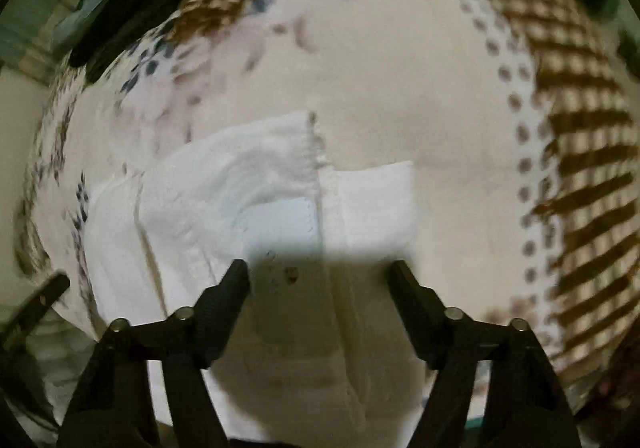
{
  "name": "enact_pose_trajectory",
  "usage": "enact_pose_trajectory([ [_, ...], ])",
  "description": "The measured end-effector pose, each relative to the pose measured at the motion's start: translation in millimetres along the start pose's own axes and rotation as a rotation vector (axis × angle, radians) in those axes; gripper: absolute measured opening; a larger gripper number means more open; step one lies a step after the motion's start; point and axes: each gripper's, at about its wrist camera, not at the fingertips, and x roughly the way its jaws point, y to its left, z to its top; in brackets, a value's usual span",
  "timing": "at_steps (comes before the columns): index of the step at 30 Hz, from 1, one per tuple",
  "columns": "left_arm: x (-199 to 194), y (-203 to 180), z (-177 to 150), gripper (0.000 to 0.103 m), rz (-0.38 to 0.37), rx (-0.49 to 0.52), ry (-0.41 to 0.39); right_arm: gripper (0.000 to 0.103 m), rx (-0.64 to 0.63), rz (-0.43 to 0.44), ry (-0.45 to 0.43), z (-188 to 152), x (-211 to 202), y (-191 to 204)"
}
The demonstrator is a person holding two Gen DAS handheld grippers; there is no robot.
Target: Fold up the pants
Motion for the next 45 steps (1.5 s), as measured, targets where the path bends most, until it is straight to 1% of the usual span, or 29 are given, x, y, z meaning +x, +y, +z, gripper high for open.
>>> enact_pose_trajectory([
  [2, 3, -3, -3, 0.098, -0.008, -0.002, 0.008, 0.073, 0.01, -0.003, -0.025, -9, -11, 1],
  [3, 4, -6, -3, 0.098, -0.012, 0.001, 0.011, 0.073, 0.019, 0.024, -0.027, -12, -13, 1],
  [4, 4, -9, -6, 0.098, -0.01, 0.008, 0.012, 0.073, 0.031, 0.051, 0.003, -15, -6, -1],
  [6, 7, -18, -9, 0.098, -0.001, 0.031, 0.019, 0.073, 0.087, 0.102, 0.096, -20, 17, -8],
  [7, 7, -22, -11, 0.098, 0.005, 0.041, 0.022, 0.072, 0.127, 0.128, 0.085, -22, 21, -13],
  [8, 8, -26, -13, 0.098, 0.012, 0.054, 0.026, 0.067, 0.144, 0.143, 0.065, -22, 21, -15],
  [9, 8, -29, -14, 0.098, 0.016, 0.062, 0.025, 0.052, 0.145, 0.151, 0.049, -21, 19, -14],
  [10, 7, -32, -16, 0.098, 0.019, 0.068, 0.022, 0.047, 0.139, 0.15, 0.036, -21, 16, -14],
  [12, 7, -36, -17, 0.098, 0.017, 0.078, 0.018, 0.031, 0.108, 0.151, 0.009, -23, 8, -6],
  [13, 7, -38, -17, 0.098, 0.016, 0.08, 0.018, 0.027, 0.094, 0.147, -0.002, -24, 3, -3],
  [14, 6, -39, -17, 0.098, 0.017, 0.083, 0.017, 0.02, 0.071, 0.131, -0.02, -29, -2, 0],
  [15, 5, -41, -17, 0.098, 0.021, 0.087, 0.017, 0.017, 0.043, 0.114, -0.034, -30, -6, 6],
  [17, 3, -42, -16, 0.098, 0.012, 0.088, 0.017, 0.015, 0.014, 0.103, -0.069, -32, -17, 12],
  [21, -8, -43, -11, 0.098, 0.002, 0.087, -0.004, 0.014, 0.041, 0.113, -0.117, -31, -53, -4],
  [24, -15, -42, -7, 0.098, -0.016, 0.072, -0.018, 0.014, 0.067, 0.11, -0.147, -35, -77, -32],
  [27, -17, -41, -2, 0.098, -0.058, 0.042, -0.011, 0.014, 0.077, 0.089, -0.173, -38, -97, -51],
  [31, -10, -44, 1, 0.098, -0.117, 0.017, 0.013, 0.014, 0.142, 0.083, -0.187, -38, -114, -88],
  [32, -7, -46, 2, 0.098, -0.14, 0.008, 0.026, 0.014, 0.158, 0.08, -0.185, -39, -115, -98],
  [35, 2, -51, 6, 0.098, -0.17, -0.001, 0.048, 0.014, 0.196, 0.009, -0.164, -42, -105, -122],
  [36, 4, -52, 8, 0.098, -0.172, -0.003, 0.049, 0.014, 0.206, -0.016, -0.15, -44, -98, -130],
  [37, 7, -54, 9, 0.098, -0.179, -0.005, 0.05, 0.015, 0.213, -0.036, -0.11, -45, -83, -141],
  [38, 13, -58, 12, 0.098, -0.193, -0.006, 0.058, 0.022, 0.23, -0.025, -0.063, -45, -69, -147],
  [39, 18, -61, 14, 0.098, -0.202, -0.008, 0.067, 0.028, 0.276, 0.02, 0.02, -46, -48, -159],
  [40, 24, -64, 17, 0.098, -0.215, -0.013, 0.078, 0.032, 0.314, 0.059, 0.056, -46, -38, -167],
  [41, 30, -66, 20, 0.098, -0.225, -0.021, 0.088, 0.044, 0.367, 0.085, 0.062, -46, -34, -176],
  [42, 36, -68, 23, 0.098, -0.241, -0.025, 0.094, 0.051, 0.388, 0.082, 0.053, -44, -35, -180],
  [44, 46, -69, 28, 0.098, -0.261, -0.036, 0.1, 0.052, 0.405, 0.095, 0.007, -39, -44, -184],
  [45, 52, -69, 32, 0.098, -0.284, -0.047, 0.1, 0.056, 0.407, 0.108, -0.02, -37, -49, -185],
])
